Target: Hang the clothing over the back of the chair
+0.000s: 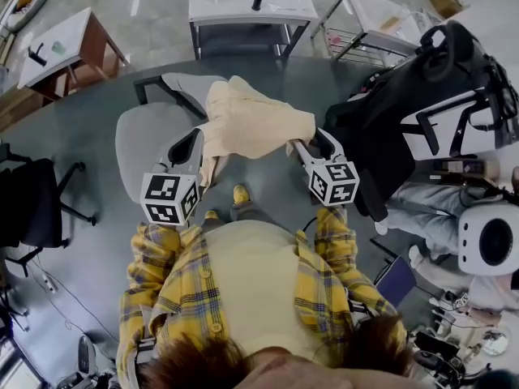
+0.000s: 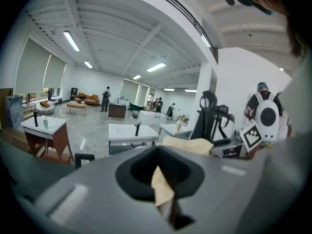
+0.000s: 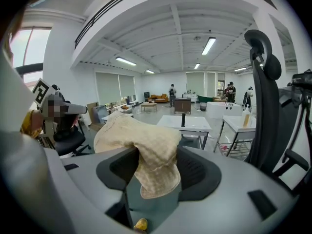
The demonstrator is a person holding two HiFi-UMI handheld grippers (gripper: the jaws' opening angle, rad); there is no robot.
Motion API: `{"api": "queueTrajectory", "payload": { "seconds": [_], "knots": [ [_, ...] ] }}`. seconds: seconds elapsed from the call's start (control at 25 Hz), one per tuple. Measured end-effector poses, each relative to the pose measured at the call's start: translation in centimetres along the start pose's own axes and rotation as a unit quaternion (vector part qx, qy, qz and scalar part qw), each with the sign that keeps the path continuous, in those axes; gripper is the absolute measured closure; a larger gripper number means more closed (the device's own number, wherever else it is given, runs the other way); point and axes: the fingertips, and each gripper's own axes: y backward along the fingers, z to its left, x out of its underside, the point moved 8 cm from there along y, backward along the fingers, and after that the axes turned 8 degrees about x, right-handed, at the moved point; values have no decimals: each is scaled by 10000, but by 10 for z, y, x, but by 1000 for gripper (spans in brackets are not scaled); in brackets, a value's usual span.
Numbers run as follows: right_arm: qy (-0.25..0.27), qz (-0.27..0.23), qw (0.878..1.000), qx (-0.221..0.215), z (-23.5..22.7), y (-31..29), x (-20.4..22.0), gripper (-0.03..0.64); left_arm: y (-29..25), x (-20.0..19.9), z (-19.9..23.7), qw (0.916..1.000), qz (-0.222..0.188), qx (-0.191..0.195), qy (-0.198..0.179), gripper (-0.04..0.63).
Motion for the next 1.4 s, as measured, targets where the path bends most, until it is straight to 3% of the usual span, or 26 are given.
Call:
{"api": "queueTrajectory", "payload": {
  "seconds": [0.32, 0.36, 0.44, 0.56, 0.92, 1.4],
  "knots": [
    [20, -224, 9997, -44, 5, 18, 0, 405, 12, 6, -4, 10000, -32, -24, 0, 589],
    [38, -287, 9996, -76, 9, 19, -1, 423, 15, 7, -4, 10000, -35, -32, 3, 589],
    [18, -402, 9991, -126, 18, 21, -3, 522, 19, 9, -5, 10000, -36, -50, 16, 589],
    [-42, -497, 9985, -226, 29, 23, -5, 575, 25, 10, -6, 9999, -67, -86, 35, 590],
    [63, -631, 9968, -492, 62, 24, -14, 595, 51, 17, 1, 9992, -171, -340, 91, 591],
    [86, -677, 9946, -784, 93, 29, -17, 603, 69, 30, 1, 9991, -111, -377, 141, 591]
  ]
}}
